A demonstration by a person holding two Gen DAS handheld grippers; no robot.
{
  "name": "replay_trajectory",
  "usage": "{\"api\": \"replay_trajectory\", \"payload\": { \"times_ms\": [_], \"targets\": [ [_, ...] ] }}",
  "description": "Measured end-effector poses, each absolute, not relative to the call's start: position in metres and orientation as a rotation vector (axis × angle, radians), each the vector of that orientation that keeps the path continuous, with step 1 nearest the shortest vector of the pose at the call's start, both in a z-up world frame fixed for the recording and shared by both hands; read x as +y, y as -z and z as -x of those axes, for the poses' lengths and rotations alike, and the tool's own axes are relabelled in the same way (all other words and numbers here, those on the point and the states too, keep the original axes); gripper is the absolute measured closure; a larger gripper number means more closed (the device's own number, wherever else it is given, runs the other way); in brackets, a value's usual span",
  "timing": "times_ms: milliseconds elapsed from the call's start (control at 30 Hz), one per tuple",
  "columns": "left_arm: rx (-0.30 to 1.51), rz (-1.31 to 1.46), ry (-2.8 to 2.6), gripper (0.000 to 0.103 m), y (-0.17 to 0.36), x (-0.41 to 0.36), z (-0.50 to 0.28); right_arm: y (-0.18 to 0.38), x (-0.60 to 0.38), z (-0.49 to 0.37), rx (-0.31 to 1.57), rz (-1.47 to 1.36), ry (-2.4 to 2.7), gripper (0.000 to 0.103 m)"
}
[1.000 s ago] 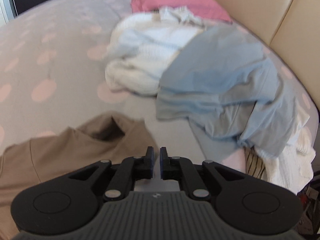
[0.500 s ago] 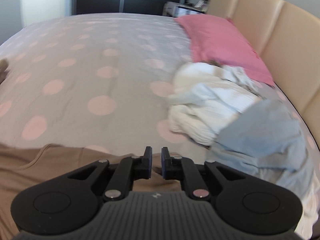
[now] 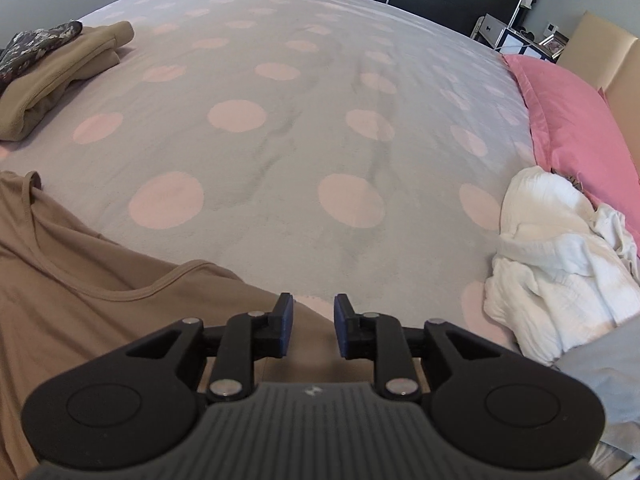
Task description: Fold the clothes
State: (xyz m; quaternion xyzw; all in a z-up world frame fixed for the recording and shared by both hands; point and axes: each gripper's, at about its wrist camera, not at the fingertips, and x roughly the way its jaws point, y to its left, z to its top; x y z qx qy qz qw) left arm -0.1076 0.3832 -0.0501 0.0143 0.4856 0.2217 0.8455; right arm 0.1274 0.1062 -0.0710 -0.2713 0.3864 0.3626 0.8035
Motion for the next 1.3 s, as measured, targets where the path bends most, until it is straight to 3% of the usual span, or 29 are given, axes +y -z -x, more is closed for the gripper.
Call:
{"api": "replay_trajectory", "payload": {
  "times_ms": [100,233,333,500,567,600,667,700,1067,1300],
  "targets": [
    [1.039,-0.035,-0.415,0.074,0.064,0.385,0.094,0.080,0.106,-0.142,0.891,0.531,-0.795,0.069],
    [1.067,-0.016,-0.316,0.073,0.080,0.382,0.080,0.090,0.103,-0.153,0.982,0.458,-0.842,0.066],
    [1.098,-0.057,-0.280,0.065,0.093,0.375,0.072,0.093,0.105,-0.150,0.957,0.484,-0.876,0.060],
    [1.143,-0.095,-0.273,0.065,0.109,0.370,0.066,0.105,0.113,-0.154,0.943,0.521,-0.866,0.057],
    [1.147,-0.092,-0.272,0.070,0.109,0.369,0.066,0.110,0.115,-0.154,0.973,0.520,-0.879,0.061],
    [1.150,-0.091,-0.270,0.073,0.108,0.368,0.066,0.112,0.115,-0.152,0.989,0.525,-0.889,0.076],
    [1.155,-0.094,-0.260,0.090,0.107,0.364,0.067,0.108,0.115,-0.146,0.966,0.550,-0.904,0.092],
    [1.155,-0.093,-0.256,0.093,0.105,0.363,0.067,0.105,0.115,-0.142,0.951,0.563,-0.911,0.094],
    [1.041,-0.035,-0.219,0.098,0.042,0.346,0.106,0.046,0.070,-0.102,0.838,0.531,-1.045,0.095],
    [1.114,-0.078,-0.115,0.098,0.047,0.320,0.142,0.040,0.041,-0.062,0.819,0.635,-1.171,0.095]
  ]
}}
